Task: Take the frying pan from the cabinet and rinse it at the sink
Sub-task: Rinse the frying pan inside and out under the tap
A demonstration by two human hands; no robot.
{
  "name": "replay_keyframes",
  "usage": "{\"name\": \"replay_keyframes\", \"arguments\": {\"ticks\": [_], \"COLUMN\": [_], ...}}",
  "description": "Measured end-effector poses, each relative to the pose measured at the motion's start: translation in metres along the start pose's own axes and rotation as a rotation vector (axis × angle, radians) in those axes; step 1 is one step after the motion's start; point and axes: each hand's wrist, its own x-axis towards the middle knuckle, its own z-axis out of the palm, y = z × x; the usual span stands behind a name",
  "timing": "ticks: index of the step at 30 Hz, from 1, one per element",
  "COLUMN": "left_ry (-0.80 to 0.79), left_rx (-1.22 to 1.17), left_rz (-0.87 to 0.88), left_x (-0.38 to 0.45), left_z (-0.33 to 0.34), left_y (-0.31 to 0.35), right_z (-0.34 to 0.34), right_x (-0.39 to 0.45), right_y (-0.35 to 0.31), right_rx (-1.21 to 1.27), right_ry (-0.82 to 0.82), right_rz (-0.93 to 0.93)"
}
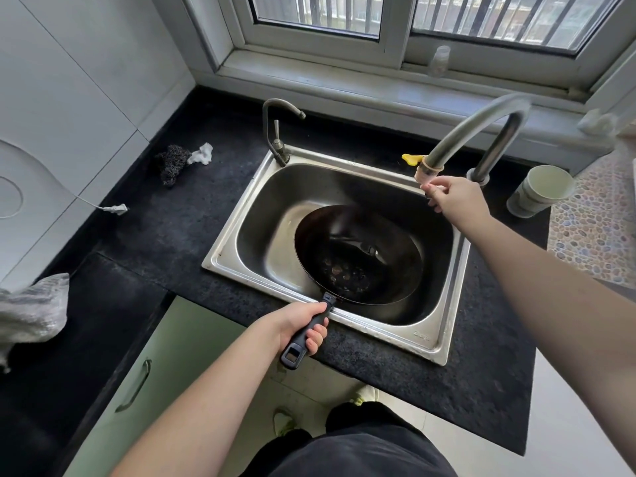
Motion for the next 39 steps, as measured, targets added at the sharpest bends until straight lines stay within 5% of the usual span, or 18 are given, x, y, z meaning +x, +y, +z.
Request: {"name": "replay_keyframes", "arguments": {"ticks": [22, 39], "left_ry": [0.013, 0.008], "left_rx": [0.0, 0.004], "left_rz": [0.004, 0.007], "left_x": [-0.001, 0.001], "left_z": [0.003, 0.003], "left_y": [-0.001, -0.002], "right_z": [0.009, 0.005], "right_x": [0.002, 0.015], "right_y": [-0.002, 0.003], "right_rx": [-0.314, -0.265], "right_ry": [0.056, 0.063], "right_rz": [-0.083, -0.069]}}
